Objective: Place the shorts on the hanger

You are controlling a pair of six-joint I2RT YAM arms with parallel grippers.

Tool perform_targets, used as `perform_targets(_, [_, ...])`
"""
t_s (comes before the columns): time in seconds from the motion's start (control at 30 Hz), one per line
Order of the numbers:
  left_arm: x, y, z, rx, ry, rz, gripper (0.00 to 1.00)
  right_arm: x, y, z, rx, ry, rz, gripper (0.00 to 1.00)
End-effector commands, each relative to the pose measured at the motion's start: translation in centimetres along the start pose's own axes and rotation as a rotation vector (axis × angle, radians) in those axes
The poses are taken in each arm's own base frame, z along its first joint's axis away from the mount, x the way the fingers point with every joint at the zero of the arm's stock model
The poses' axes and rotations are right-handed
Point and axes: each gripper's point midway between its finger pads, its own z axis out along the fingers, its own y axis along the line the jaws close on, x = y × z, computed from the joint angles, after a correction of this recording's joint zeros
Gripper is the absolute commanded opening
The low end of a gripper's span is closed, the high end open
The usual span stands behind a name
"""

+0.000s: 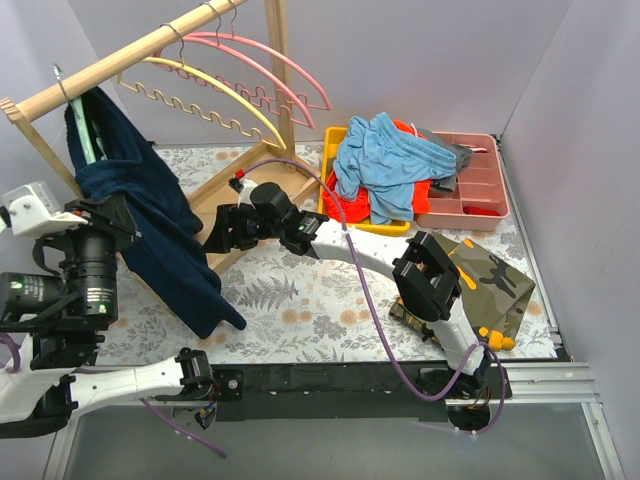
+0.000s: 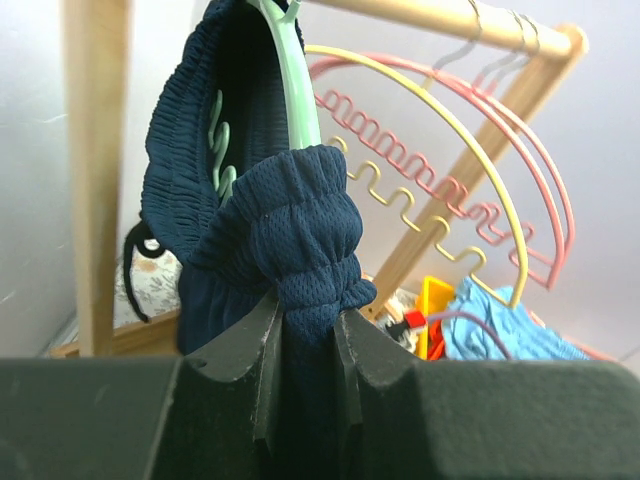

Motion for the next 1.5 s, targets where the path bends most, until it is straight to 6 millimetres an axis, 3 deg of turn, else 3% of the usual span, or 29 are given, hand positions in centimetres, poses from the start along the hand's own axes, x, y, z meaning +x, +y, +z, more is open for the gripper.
perform_targets(0.0, [-2.7, 0.1, 0.4, -0.036, -0.058, -0.037, 0.0, -1.1, 2.4, -1.1, -0.055, -0.026, -0.02, 0.75])
perform_targets(0.4, [-1.8, -3.3, 1.4, -0.06, -0.123, 0.13, 0.0, 0.0, 2.3, -2.9, -0.039, -0.008, -0.039, 0.74])
perform_targets(0.6, [-1.0, -5.4, 3.3, -0.139, -0.164, 0.253, 0.0, 0.9, 1.9, -3.4, -0.029, 0.019, -0.044, 0.74])
perform_targets(0.77, [-1.9, -6.6, 4.5, -0.134, -0.183, 0.185, 0.0, 1.8, 1.3, -4.0, -0.01, 0.042, -0.052, 0.74])
perform_targets(1.03, [-0.2, -7.4, 7.2, -0.169, -0.184, 0.126, 0.0, 2.9, 0.7, -4.6, -0.003, 0.062, -0.055, 0.74])
perform_targets(1.2, [0.5, -6.3, 8.9, -0.197, -0.185, 0.098, 0.0, 3.7, 0.3, -4.9, 0.004, 0.079, -0.056, 0.74])
perform_targets(1.47, [0.6, -4.3, 8.3, -0.215, -0.183, 0.002, 0.0, 4.6, -0.5, -5.3, 0.029, 0.101, -0.059, 0.74])
